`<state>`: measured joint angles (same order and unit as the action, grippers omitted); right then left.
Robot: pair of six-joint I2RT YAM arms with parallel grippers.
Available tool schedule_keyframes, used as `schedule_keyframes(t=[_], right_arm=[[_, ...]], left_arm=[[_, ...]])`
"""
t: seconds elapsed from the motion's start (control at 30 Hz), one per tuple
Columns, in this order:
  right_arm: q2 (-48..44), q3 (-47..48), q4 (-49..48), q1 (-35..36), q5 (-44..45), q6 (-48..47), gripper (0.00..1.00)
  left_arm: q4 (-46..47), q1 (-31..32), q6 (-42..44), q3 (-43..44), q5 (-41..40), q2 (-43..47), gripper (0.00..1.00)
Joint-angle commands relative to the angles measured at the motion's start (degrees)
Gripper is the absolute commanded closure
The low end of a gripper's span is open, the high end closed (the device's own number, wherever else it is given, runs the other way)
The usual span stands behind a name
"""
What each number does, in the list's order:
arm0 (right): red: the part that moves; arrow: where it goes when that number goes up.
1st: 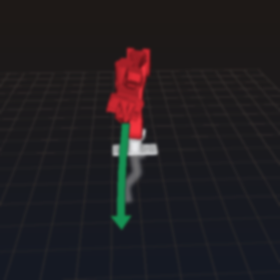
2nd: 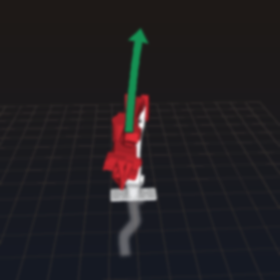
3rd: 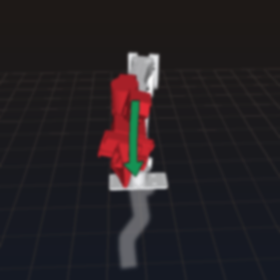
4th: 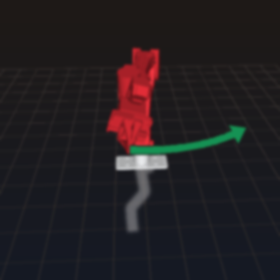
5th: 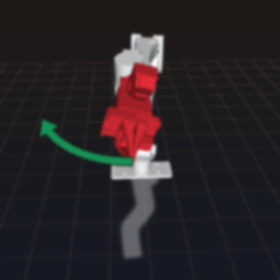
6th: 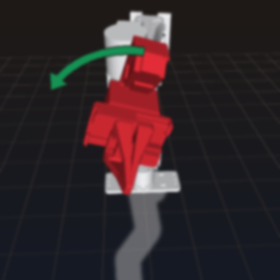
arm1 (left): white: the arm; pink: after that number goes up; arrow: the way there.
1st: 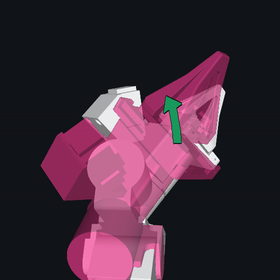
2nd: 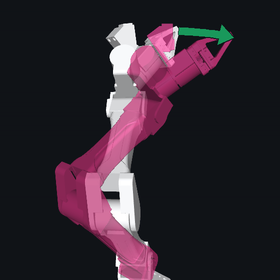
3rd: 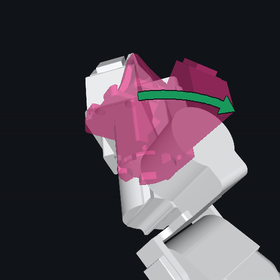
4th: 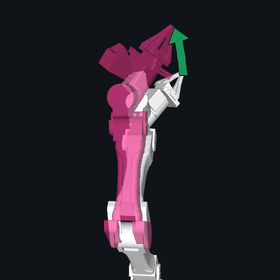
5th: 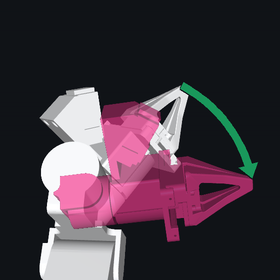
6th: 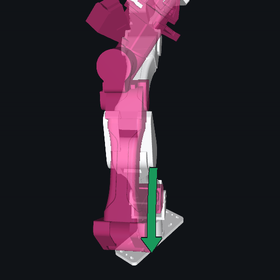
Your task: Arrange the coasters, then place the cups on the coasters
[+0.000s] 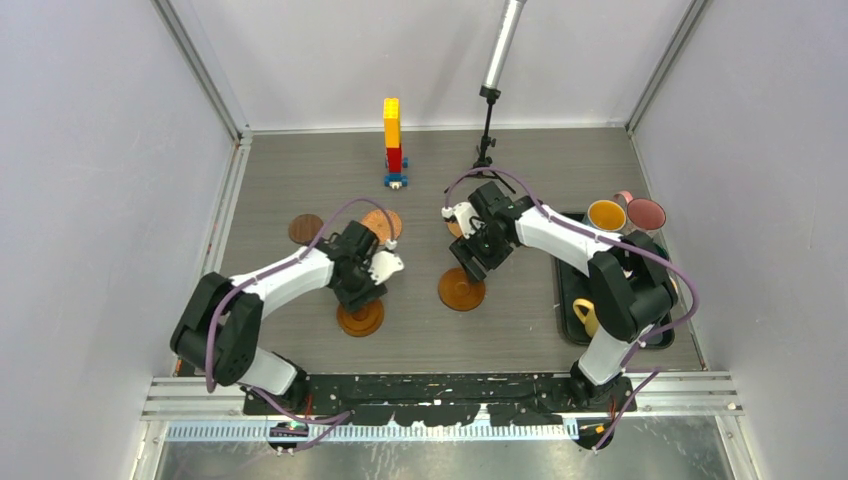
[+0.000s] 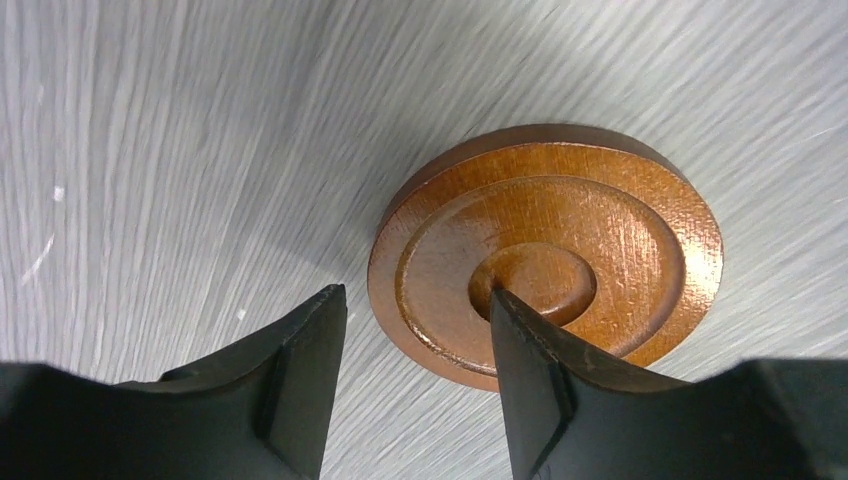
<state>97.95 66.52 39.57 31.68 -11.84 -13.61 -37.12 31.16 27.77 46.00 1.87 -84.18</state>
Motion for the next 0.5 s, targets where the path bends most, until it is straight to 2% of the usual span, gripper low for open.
schedule_keyframes(t=[0.0,0.27,0.47], right_arm=[[-0.33,-0.44,-1.93,1.45,2.97,-0.86,0.3],[1.72,-0.53,-3.12,4.27,6.09,0.54,0.3],[3.31,-0.27,-3.55,5.8,7.35,1.19,0.3]], left_arm=[[-3.37,-7.93,7.04,-4.52,-4.25,2.64,0.44],[-5.18,-25.02,17.17,-4.76,-3.32,5.6,0.44],[-4.17,-30.86,20.22,-3.8,-2.32,3.71,0.45]])
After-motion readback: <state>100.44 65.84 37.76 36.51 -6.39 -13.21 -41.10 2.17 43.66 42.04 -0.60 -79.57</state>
